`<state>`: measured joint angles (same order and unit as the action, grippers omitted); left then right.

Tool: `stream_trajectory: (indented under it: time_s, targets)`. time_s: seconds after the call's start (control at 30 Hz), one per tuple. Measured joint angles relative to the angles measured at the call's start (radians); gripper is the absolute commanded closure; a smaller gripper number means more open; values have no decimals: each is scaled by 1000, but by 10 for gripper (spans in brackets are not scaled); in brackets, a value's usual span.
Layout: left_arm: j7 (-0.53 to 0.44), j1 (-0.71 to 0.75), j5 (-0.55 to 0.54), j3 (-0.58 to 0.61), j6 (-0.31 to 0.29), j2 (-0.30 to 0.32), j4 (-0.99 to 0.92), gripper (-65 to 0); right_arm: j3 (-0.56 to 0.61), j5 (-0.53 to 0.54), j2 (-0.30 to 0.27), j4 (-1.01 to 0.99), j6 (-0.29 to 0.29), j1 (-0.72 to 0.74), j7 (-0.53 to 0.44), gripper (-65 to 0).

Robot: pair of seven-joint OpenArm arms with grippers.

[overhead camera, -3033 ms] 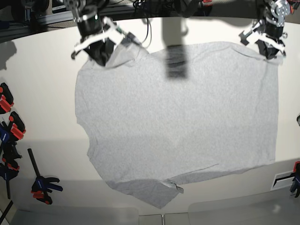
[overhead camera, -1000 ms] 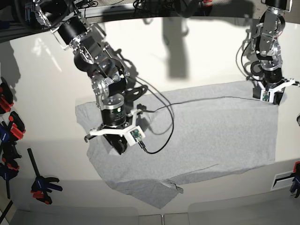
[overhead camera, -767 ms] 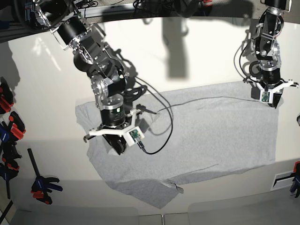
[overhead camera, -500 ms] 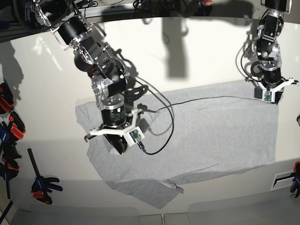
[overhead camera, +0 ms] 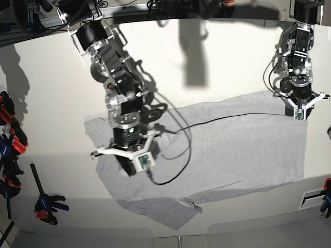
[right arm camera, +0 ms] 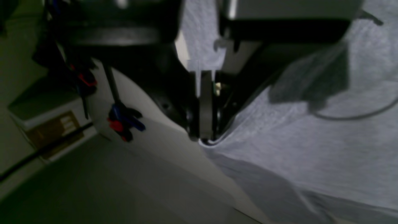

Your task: Fold the T-shirt properly

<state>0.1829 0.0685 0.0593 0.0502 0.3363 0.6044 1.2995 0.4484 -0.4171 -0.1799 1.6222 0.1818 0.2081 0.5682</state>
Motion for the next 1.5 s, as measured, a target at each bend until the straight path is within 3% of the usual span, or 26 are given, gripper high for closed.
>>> stream_trajectory:
  time_s: [0.2,0.33,0.53,0.57,0.63,0.7,1.0,1.33,1.37,1.43,1.5]
  targets:
    - [-4,0,0,0,0,0,0,0,-23,3,0,-37,1,0,-3,0]
    - [-3,0,0,0,0,0,0,0,-24,94,0,-37,-3,0,-48,0]
    - [-3,0,0,0,0,0,0,0,-24,101,0,-37,-29,0,-61,0]
    - [-3,0,0,0,0,0,0,0,-24,101,0,-37,-29,0,-84,-39]
    - [-3,0,2,0,0,0,0,0,-26,100,0,-38,-29,2,-108,-202]
    - [-3,0,4,0,0,0,0,0,-30,100,3,-52,-30,10,-116,-283]
    - [-3,0,5,0,0,0,0,0,-93,100,98,-162,-32,67,-116,-284]
    - [-83,-27,7,0,0,3,-26,0,-90,96,114,-163,-37,61,-76,-284]
    - [-85,-42,7,0,-2,3,-47,-12,-90,96,114,-163,-48,61,-67,-284]
    - [-86,-76,10,0,-1,3,-100,-189,-92,93,113,-164,-110,61,-58,-284]
    - [-81,-107,8,0,0,3,-153,-284,-91,93,114,-164,-169,61,-48,-284]
